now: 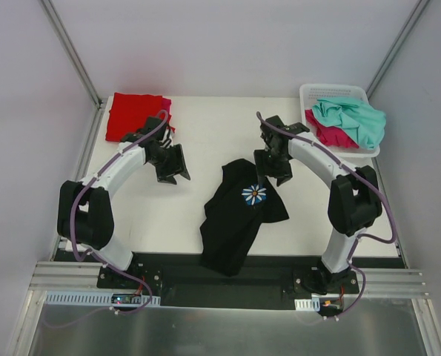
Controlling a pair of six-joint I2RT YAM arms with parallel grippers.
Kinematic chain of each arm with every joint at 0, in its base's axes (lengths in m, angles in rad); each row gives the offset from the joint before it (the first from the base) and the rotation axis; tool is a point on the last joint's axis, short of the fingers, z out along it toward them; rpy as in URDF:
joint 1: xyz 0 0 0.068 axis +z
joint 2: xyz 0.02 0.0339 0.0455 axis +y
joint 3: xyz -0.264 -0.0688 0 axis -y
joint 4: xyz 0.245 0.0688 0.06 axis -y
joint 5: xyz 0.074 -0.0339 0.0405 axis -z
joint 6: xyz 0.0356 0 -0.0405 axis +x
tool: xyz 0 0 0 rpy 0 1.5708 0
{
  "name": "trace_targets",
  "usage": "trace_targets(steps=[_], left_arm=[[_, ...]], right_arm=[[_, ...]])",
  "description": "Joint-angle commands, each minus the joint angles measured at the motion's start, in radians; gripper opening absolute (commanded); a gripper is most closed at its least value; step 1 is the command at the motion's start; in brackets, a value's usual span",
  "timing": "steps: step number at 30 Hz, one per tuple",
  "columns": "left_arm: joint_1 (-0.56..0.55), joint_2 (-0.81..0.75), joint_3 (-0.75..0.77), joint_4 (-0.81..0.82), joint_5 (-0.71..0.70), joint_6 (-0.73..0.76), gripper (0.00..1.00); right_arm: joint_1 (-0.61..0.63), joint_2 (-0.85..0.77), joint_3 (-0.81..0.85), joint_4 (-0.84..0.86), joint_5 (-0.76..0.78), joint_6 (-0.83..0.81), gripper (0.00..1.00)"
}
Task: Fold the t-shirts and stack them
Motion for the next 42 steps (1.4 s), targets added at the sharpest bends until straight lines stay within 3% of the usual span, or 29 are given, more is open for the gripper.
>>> trace_targets(steps=[1,4,5,8,9,12,17,19,20,22,26,35,42], left_arm=[[0.000,-0.048,0.010,-0.014,-0.026,0.000,0.53],[0.000,-0.056,0.010,-0.027,-0.036,0.001,0.53],[0.000,-0.056,0.011,-0.037,-0.043,0.003,0.53],[0.020,-0.083,0.022,-0.060,-0.094,0.011,0.53],[0.067,-0.109,0.022,-0.067,-0.111,0.006,0.53],[0.236,-0.166,0.002,-0.070,-0.039,-0.008,0.53],[0.283,-0.189,0.022,-0.095,0.001,0.034,0.54],[0.283,-0.185,0.010,-0.098,0.029,0.029,0.54],[0.281,-0.189,0.002,-0.096,0.030,0.024,0.54],[0.281,-0.205,-0.013,-0.095,0.020,0.026,0.54],[0.283,-0.215,-0.026,-0.096,0.023,0.040,0.54],[0.283,-0.246,-0.053,-0.103,0.020,0.057,0.54],[0.283,-0.257,-0.027,-0.132,0.010,0.063,0.54]], right_arm=[[0.040,0.032,0.088,-0.005,-0.040,0.023,0.65],[0.077,0.041,0.137,-0.024,-0.026,0.030,0.59],[0.080,0.052,0.142,-0.024,-0.030,0.032,0.46],[0.092,0.079,0.136,-0.024,-0.032,0.036,0.22],[0.101,0.081,0.128,-0.024,-0.030,0.036,0.01],[0.130,0.044,0.119,-0.029,-0.013,0.046,0.01],[0.152,0.000,0.174,-0.084,0.017,0.058,0.01],[0.152,-0.026,0.168,-0.085,0.025,0.055,0.11],[0.152,-0.037,0.165,-0.084,0.031,0.056,0.25],[0.152,-0.060,0.161,-0.088,0.037,0.058,0.29],[0.141,-0.088,0.138,-0.094,0.095,0.046,0.48],[0.061,-0.065,0.000,0.020,-0.010,0.020,0.52],[0.052,0.009,-0.034,0.089,-0.072,0.024,0.51]])
